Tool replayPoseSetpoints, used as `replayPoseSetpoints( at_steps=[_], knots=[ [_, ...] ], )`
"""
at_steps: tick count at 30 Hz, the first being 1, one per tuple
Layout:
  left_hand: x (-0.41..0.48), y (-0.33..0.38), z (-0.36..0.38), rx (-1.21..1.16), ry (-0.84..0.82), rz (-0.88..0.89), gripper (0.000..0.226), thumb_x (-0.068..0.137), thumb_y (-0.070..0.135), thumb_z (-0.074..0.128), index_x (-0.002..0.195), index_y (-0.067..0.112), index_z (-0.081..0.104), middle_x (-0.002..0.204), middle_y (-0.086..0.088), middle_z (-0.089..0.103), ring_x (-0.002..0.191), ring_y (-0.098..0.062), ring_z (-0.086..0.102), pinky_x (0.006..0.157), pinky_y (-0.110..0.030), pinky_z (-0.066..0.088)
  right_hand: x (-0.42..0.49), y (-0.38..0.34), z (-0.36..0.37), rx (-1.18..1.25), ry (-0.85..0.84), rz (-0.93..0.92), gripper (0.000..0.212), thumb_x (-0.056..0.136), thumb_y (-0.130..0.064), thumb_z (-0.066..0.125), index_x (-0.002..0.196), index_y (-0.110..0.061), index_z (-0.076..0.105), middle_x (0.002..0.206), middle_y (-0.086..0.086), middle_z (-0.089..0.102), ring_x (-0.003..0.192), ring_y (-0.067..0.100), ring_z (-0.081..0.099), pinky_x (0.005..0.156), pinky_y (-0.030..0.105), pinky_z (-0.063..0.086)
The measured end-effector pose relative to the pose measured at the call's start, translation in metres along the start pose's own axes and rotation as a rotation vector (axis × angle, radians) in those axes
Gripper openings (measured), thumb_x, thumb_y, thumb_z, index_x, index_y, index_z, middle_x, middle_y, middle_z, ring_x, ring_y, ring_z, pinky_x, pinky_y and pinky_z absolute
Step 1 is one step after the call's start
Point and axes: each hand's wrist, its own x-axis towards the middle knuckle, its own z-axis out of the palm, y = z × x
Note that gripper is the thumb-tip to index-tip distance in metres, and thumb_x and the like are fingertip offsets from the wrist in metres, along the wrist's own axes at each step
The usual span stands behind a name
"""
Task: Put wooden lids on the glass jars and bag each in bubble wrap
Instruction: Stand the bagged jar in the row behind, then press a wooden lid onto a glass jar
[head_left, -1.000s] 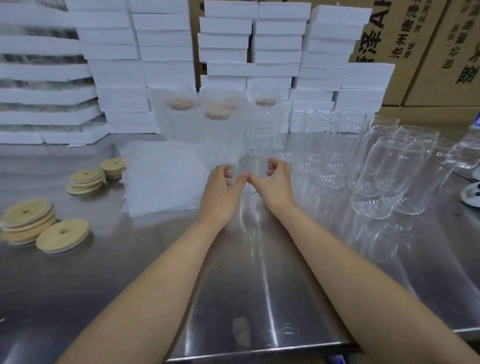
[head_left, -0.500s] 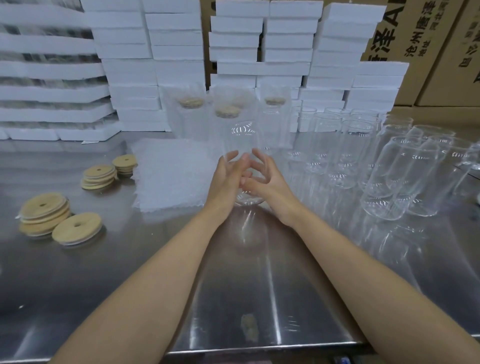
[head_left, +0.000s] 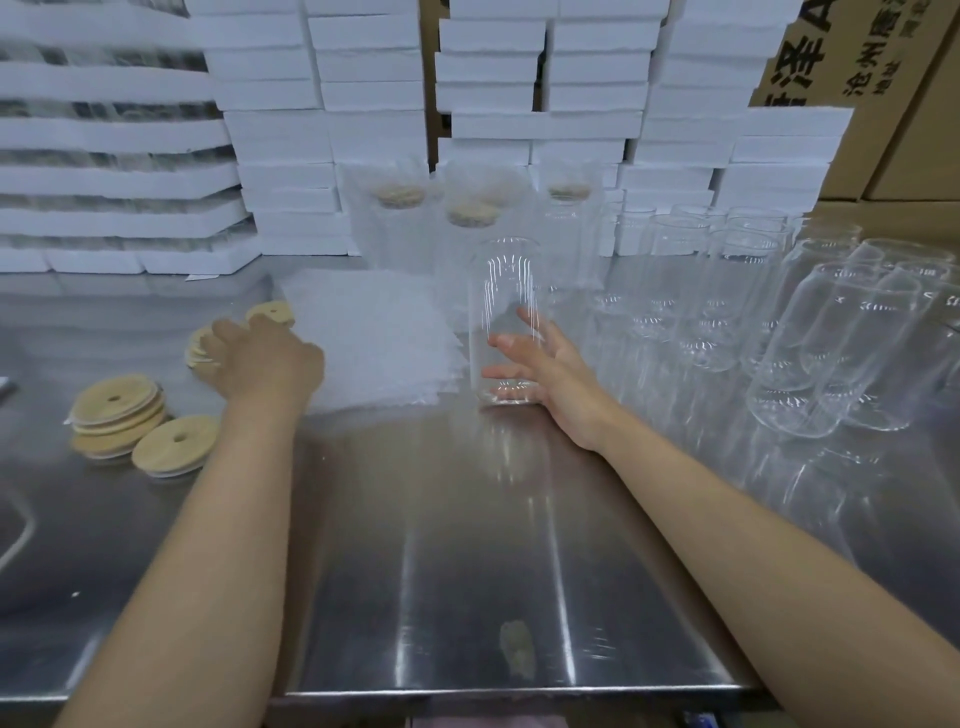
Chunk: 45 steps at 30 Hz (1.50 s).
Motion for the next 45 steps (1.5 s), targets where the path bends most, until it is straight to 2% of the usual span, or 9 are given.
replayPoseSetpoints(
  at_steps=[3,6,16,22,26,29,32,39,45],
  knots=[
    [0.006,-0.01,-0.004,0.204,-0.236,-0.052,0.055,0.095,0.022,0.042,0.146,0.004,0.027,0.156,-0.022,0.007,0.142,-0.039,0.007,0.116,-0.052,0.008,0.001,0.0,0.0,0.0,0.003,0.003,0.074,0.091,-0.02,0.065,0.153,-0.021,0.023,0.12,0.003,0.062,0.099,0.026,0.07,0.087,0.049,0.057],
    [0.005,-0.011,0.004,0.393,-0.422,0.05,0.05,0.097,0.019,0.037,0.144,0.001,0.033,0.153,-0.023,0.024,0.14,-0.044,0.021,0.116,-0.047,0.021,0.0,0.0,0.001,-0.009,-0.001,0.007,0.072,0.091,-0.02,0.065,0.151,-0.022,0.025,0.118,0.002,0.063,0.103,0.029,0.068,0.089,0.051,0.055],
    [-0.001,-0.013,0.0,0.425,-0.366,0.193,0.047,0.092,0.015,0.051,0.136,-0.001,0.043,0.143,-0.021,0.043,0.129,-0.04,0.042,0.108,-0.049,0.036,0.0,0.0,0.001,-0.027,0.0,0.002,0.073,0.09,-0.022,0.067,0.15,-0.021,0.026,0.11,-0.004,0.065,0.1,0.026,0.07,0.089,0.048,0.056],
    [-0.009,-0.005,-0.017,0.05,-0.171,-0.088,0.064,0.094,0.015,0.051,0.149,0.003,0.019,0.151,-0.029,0.011,0.138,-0.042,0.015,0.114,-0.053,0.018,0.001,0.003,0.001,-0.036,0.018,-0.022,0.077,0.088,-0.022,0.069,0.151,-0.022,0.026,0.111,-0.003,0.065,0.104,0.028,0.068,0.092,0.051,0.054],
    [-0.021,0.019,-0.016,-0.586,0.199,0.311,0.056,0.101,0.019,0.041,0.149,0.001,0.02,0.147,-0.025,0.024,0.134,-0.037,0.026,0.112,-0.039,0.02,0.002,0.005,-0.003,-0.19,0.065,-0.142,0.084,0.083,-0.019,0.076,0.15,-0.026,0.027,0.132,0.0,0.055,0.108,0.017,0.064,0.087,0.03,0.055],
    [-0.037,0.048,-0.019,-1.363,-0.234,0.221,0.044,0.105,0.036,0.028,0.14,0.013,0.042,0.141,-0.013,0.048,0.116,-0.021,0.053,0.094,-0.033,0.044,0.002,0.006,-0.005,-0.299,0.103,-0.273,0.092,0.077,-0.016,0.082,0.149,-0.027,0.026,0.134,-0.003,0.051,0.113,0.012,0.059,0.091,0.023,0.051],
    [-0.048,0.057,-0.016,-1.623,-0.584,0.199,0.047,0.104,0.043,0.018,0.124,0.021,0.054,0.125,-0.01,0.061,0.1,-0.017,0.061,0.077,-0.029,0.042,0.002,0.008,-0.009,-0.483,0.142,-0.432,0.099,0.068,-0.016,0.088,0.144,-0.037,0.029,0.133,-0.01,0.05,0.121,0.004,0.051,0.1,0.016,0.041],
    [-0.062,0.058,-0.006,-1.391,-0.342,0.664,0.038,0.105,0.035,0.024,0.133,0.023,0.046,0.136,-0.003,0.052,0.125,-0.007,0.051,0.1,-0.014,0.038,0.002,0.013,-0.009,-0.738,0.101,-0.53,0.102,0.064,-0.029,0.085,0.142,-0.05,0.024,0.127,-0.036,0.04,0.121,-0.002,0.045,0.1,0.009,0.032],
    [-0.07,0.054,0.007,-0.809,-0.015,0.947,0.041,0.103,0.04,0.033,0.142,0.032,0.039,0.132,0.02,0.04,0.13,-0.004,0.033,0.109,-0.025,0.024,0.003,0.015,-0.009,-0.769,0.054,-0.546,0.102,0.064,-0.027,0.087,0.143,-0.046,0.024,0.131,-0.019,0.047,0.12,-0.001,0.046,0.099,0.006,0.03]
  ],
)
